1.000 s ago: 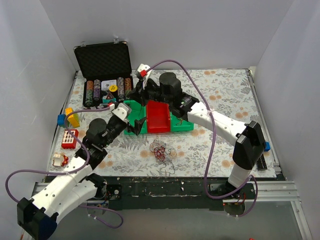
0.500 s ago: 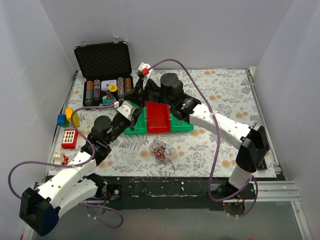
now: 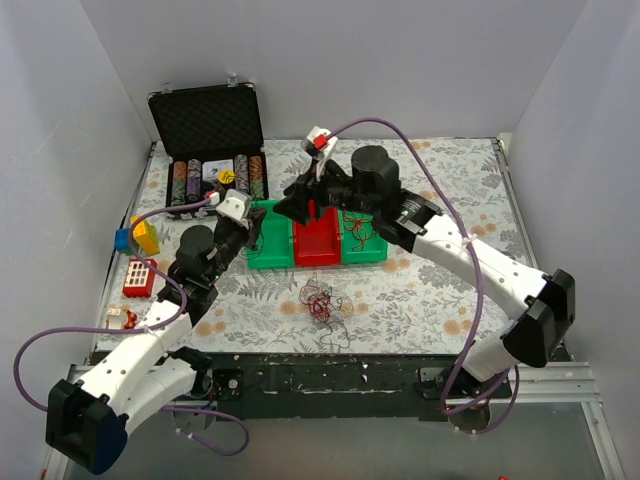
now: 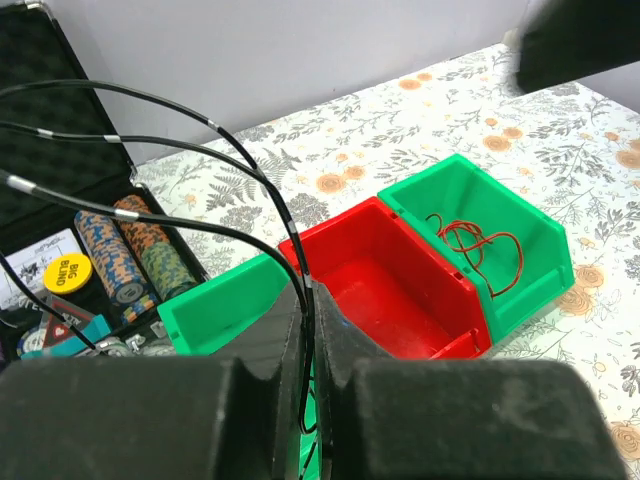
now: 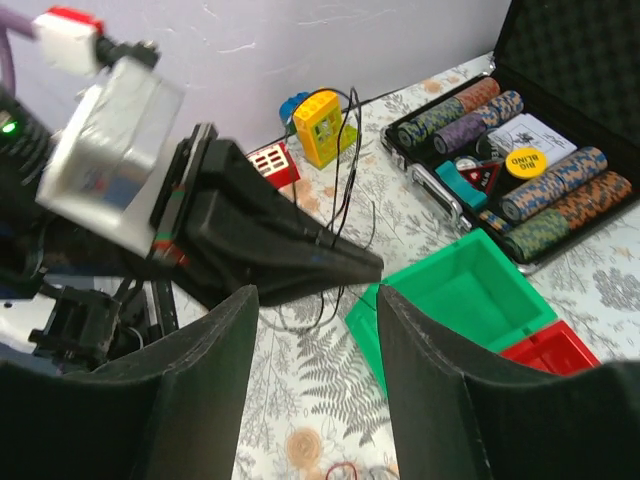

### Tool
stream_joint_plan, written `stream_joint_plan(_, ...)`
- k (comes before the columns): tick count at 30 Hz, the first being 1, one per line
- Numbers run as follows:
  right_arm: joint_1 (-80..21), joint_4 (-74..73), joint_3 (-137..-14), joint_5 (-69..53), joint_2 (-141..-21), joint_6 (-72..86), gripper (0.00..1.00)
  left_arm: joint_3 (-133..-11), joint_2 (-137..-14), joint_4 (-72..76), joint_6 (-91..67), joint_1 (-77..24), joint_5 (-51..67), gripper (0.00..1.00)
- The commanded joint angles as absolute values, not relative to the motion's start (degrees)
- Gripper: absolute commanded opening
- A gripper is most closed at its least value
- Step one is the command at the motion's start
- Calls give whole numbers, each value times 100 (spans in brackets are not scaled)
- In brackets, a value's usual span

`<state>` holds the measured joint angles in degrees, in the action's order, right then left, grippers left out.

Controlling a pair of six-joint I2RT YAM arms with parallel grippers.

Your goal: Untangle the cables

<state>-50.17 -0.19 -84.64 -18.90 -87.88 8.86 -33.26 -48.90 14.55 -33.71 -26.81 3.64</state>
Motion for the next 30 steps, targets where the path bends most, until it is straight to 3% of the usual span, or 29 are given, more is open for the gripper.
stream_joint_plan(1,-4896,-132,-7904,-1855,-8087,888,59,-3586,-5115,1494,-3822,-2549,369,0)
stream_joint_plan(12,-4553,957,-6057,-1688,-7023,1169,55,-4017,-6002,2627,-4527,-2514,729,0)
stream_joint_plan(30,-4087,1564,-5133,-1828,-6864,1494,48,-3401,-7540,3788,-3456,-2039,721,0)
